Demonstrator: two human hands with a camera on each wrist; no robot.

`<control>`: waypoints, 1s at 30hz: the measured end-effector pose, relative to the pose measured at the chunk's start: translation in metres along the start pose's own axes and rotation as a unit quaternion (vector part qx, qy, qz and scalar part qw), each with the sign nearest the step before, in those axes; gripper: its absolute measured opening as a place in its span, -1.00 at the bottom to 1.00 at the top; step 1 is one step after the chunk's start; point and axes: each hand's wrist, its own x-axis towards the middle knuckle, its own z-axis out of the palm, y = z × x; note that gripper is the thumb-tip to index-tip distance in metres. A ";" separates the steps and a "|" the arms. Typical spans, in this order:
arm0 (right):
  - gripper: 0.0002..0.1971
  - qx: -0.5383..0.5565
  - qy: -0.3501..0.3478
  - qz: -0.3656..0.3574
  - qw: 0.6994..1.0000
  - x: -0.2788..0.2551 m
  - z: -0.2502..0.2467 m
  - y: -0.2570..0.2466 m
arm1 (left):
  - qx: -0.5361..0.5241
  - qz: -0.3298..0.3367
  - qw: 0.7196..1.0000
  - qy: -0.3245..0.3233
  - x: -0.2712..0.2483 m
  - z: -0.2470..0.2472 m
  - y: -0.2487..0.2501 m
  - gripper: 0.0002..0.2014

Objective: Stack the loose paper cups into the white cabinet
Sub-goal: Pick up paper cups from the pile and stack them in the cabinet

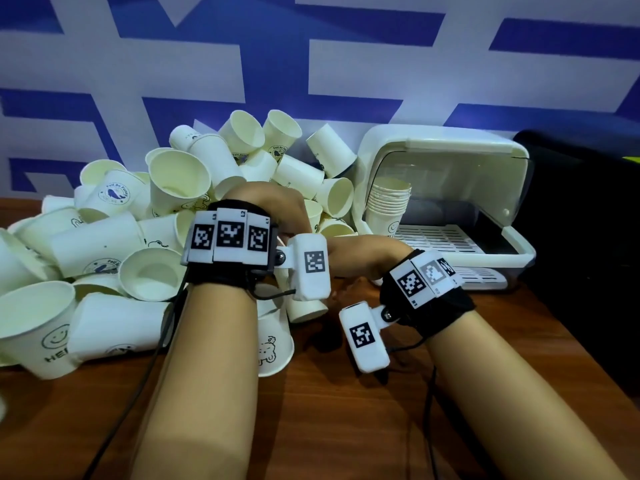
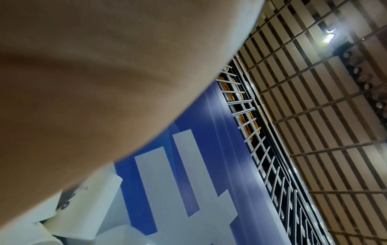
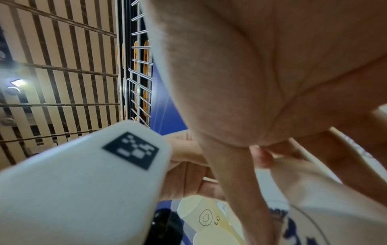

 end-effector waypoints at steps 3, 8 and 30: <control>-0.60 0.011 0.039 -0.032 0.999 -0.004 -0.004 -0.001 | -0.071 0.053 0.996 0.020 -0.006 -0.003 0.001 -0.88; -0.57 0.051 0.106 -0.073 0.990 -0.024 -0.022 -0.002 | -0.109 0.153 0.979 0.074 -0.014 -0.011 0.002 -0.85; -0.72 0.147 0.354 -0.139 0.913 -0.081 -0.079 0.025 | -0.469 0.207 0.809 0.288 0.008 0.011 0.059 -0.91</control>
